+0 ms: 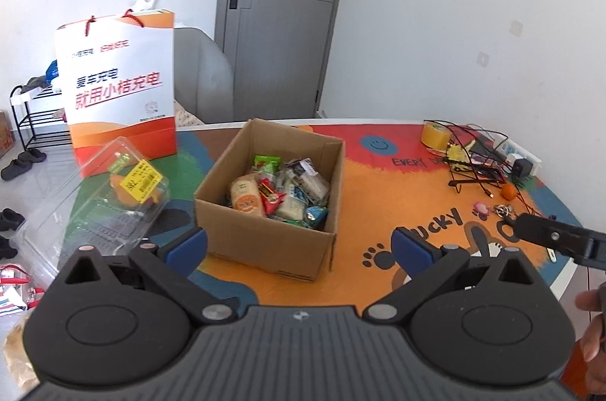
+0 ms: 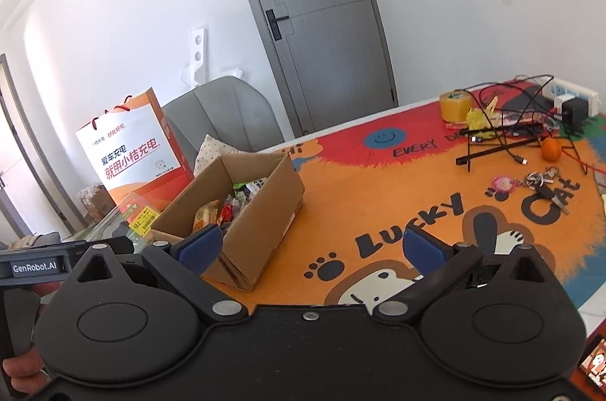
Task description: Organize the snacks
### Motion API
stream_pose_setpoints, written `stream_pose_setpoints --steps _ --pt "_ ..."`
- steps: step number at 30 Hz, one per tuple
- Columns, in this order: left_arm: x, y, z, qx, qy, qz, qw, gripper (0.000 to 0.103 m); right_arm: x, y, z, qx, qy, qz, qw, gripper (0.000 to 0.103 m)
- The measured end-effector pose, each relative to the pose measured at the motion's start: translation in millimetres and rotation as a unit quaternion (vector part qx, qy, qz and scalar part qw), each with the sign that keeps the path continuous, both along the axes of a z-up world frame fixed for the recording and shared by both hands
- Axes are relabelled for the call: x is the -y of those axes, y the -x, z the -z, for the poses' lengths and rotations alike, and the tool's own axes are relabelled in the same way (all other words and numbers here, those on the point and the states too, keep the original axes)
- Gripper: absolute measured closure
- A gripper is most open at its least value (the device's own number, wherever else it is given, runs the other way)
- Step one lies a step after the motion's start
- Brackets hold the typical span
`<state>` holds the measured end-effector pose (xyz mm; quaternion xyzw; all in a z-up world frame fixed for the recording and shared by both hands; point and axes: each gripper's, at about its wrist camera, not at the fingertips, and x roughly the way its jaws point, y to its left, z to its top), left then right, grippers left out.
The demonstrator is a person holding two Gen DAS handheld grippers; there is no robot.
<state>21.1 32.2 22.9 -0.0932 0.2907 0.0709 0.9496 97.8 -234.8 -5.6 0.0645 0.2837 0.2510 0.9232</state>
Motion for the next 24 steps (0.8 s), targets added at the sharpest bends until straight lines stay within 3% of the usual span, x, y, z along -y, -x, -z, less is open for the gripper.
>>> stream_pose_setpoints --steps 24 --pt "-5.3 19.1 -20.8 0.023 -0.02 0.009 0.9995 0.0 3.3 5.6 -4.3 -0.009 -0.007 -0.02 1.0 0.0"
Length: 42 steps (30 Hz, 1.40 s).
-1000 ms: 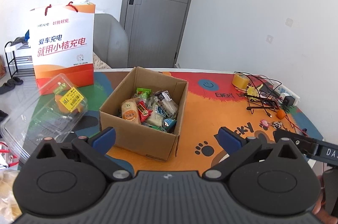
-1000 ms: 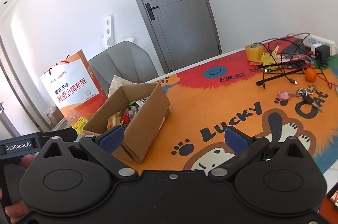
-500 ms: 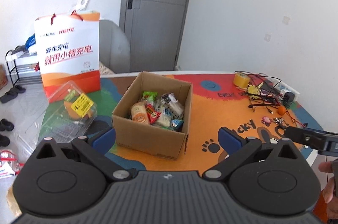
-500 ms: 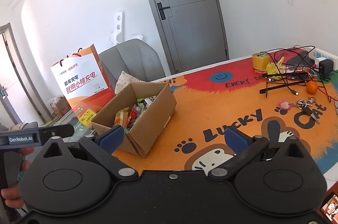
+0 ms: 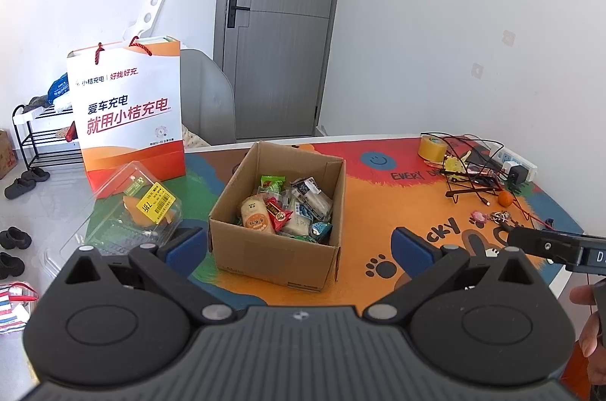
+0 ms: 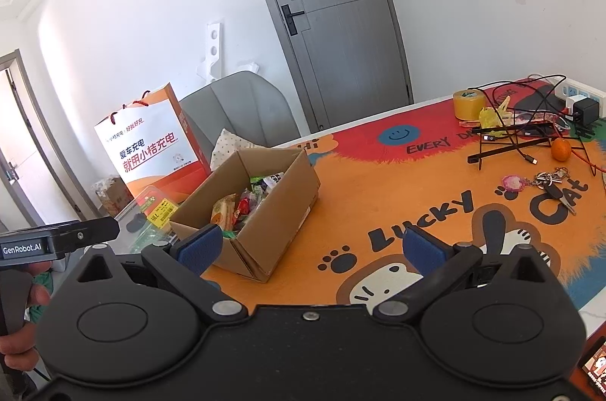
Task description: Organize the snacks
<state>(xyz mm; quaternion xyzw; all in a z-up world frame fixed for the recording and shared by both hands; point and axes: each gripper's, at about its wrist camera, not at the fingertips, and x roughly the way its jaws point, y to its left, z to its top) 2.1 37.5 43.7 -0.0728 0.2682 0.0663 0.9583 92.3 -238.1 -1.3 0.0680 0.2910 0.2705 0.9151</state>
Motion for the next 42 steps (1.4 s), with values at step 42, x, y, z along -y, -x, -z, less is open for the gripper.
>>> stream_pose_setpoints --steps 42 --pt "2.5 -2.7 4.0 -0.007 0.001 0.002 1.0 0.0 -6.2 2.4 -0.1 0.007 0.018 -0.005 1.0 0.0"
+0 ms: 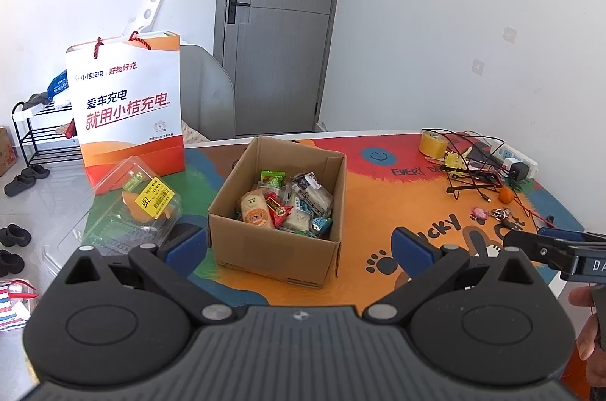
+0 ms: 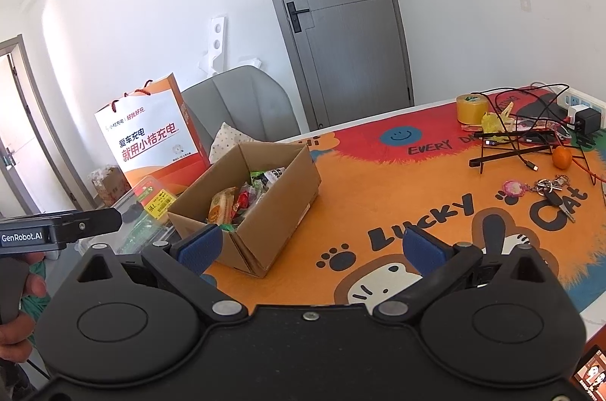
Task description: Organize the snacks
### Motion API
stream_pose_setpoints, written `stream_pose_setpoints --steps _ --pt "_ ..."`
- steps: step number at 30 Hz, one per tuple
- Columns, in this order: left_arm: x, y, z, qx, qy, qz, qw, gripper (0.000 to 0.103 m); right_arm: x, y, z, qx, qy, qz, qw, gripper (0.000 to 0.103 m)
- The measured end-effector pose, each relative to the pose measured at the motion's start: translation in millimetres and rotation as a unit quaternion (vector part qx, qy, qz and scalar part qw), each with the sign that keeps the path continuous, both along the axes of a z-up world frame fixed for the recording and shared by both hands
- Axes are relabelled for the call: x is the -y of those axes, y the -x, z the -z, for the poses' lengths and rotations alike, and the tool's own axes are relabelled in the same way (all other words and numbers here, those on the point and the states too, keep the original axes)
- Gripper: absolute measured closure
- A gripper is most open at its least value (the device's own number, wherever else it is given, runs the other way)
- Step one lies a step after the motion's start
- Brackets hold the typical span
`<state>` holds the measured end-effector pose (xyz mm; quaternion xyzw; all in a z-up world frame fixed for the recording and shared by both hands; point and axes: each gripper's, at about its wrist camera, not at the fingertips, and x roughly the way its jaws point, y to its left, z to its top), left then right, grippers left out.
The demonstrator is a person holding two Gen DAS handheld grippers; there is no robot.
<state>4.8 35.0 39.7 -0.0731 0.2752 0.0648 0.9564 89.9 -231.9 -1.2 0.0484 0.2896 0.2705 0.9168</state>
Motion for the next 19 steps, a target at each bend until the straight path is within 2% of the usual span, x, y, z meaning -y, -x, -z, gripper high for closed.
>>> stream_pose_setpoints --steps 19 --pt "4.2 0.2 1.4 -0.001 0.002 0.009 1.0 0.0 -2.8 -0.7 4.0 -0.003 0.006 0.001 1.0 0.0"
